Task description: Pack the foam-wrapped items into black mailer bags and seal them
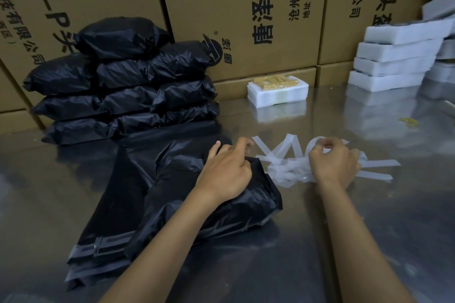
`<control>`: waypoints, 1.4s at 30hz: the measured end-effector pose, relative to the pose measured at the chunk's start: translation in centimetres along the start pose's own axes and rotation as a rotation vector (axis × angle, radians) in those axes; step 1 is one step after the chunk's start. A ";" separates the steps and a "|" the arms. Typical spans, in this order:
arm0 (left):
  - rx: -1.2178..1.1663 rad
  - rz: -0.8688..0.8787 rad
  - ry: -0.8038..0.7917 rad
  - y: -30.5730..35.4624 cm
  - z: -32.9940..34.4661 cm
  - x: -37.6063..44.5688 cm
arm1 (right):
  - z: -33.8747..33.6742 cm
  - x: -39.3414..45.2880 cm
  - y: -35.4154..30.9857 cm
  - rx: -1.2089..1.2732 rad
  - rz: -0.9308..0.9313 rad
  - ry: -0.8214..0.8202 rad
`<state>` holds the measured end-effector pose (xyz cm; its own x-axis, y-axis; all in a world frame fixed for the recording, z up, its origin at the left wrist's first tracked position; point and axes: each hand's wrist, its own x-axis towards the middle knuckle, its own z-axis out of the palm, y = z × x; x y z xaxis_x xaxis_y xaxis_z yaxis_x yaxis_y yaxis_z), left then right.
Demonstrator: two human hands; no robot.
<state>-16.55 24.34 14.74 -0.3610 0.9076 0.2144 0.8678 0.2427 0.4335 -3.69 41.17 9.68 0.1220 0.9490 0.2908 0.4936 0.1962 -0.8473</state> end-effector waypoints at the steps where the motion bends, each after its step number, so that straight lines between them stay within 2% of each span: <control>1: -0.027 -0.004 0.007 -0.1 0.0 0.1 | -0.2 -0.1 -0.2 -0.002 -0.011 0.027; 4: -0.131 -0.036 0.019 -0.4 -0.1 0.3 | -0.7 -0.7 -1.3 -0.022 -0.111 0.107; 7: -0.254 -0.090 0.048 -0.6 -0.2 0.7 | -0.9 -1.6 -2.9 0.059 -0.216 0.069; 11: -0.367 -0.133 0.133 -0.7 -0.2 0.5 | -1.4 -3.9 -6.2 0.424 -0.224 -0.228; 14: -0.328 -0.110 0.210 -0.7 -0.2 0.3 | -0.9 -6.4 -7.8 0.419 -0.343 -0.447; 16: -0.435 -0.121 0.321 -0.4 -0.5 0.2 | -0.4 -8.2 -8.3 0.297 -0.562 -0.395; 18: -0.609 -0.165 0.500 -0.3 -1.5 -0.5 | -0.1 -9.7 -8.8 0.297 -0.753 -0.369; 20: -0.620 -0.158 0.642 -1.4 -2.7 -1.8 | 0.2 -10.9 -9.3 0.376 -0.781 -0.517; 22: -0.479 -0.176 0.625 -2.6 -3.5 -3.0 | 0.8 -11.6 -9.2 0.359 -0.690 -0.743; 24: -0.233 -0.317 0.423 -3.2 -3.7 -3.5 | 1.3 -11.4 -8.7 0.289 -0.467 -0.962; 26: -0.038 -0.432 0.157 -3.4 -3.7 -2.9 | 1.2 -11.0 -8.5 0.351 -0.240 -1.115; 28: 0.012 -0.462 -0.020 -3.6 -3.9 -2.2 | 1.3 -10.8 -8.3 0.417 -0.154 -1.145; 30: 0.014 -0.476 -0.093 -4.6 -4.3 -1.8 | 1.6 -10.5 -8.1 0.458 -0.104 -1.139; 31: 0.005 -0.480 -0.085 -5.2 -4.5 -1.8 | 1.7 -10.4 -8.0 0.479 -0.073 -1.140; 33: -0.072 -0.504 0.032 -6.5 -4.5 -2.3 | 2.2 -10.2 -7.6 0.555 0.017 -1.167; 36: -0.509 -0.592 0.196 -8.0 -4.2 -3.4 | 3.2 -9.8 -7.4 0.661 0.133 -1.190; 38: -0.721 -0.585 0.244 -8.6 -3.7 -4.1 | 4.0 -9.8 -7.4 0.647 0.151 -1.158; 42: -0.932 -0.581 0.276 -8.8 -3.4 -4.8 | 5.1 -9.6 -7.4 0.668 0.185 -1.144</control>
<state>-23.65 16.69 12.88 -0.7895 0.6061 -0.0966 -0.0071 0.1484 0.9889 -12.91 31.92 10.87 -0.8064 0.5819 -0.1058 -0.0053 -0.1860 -0.9825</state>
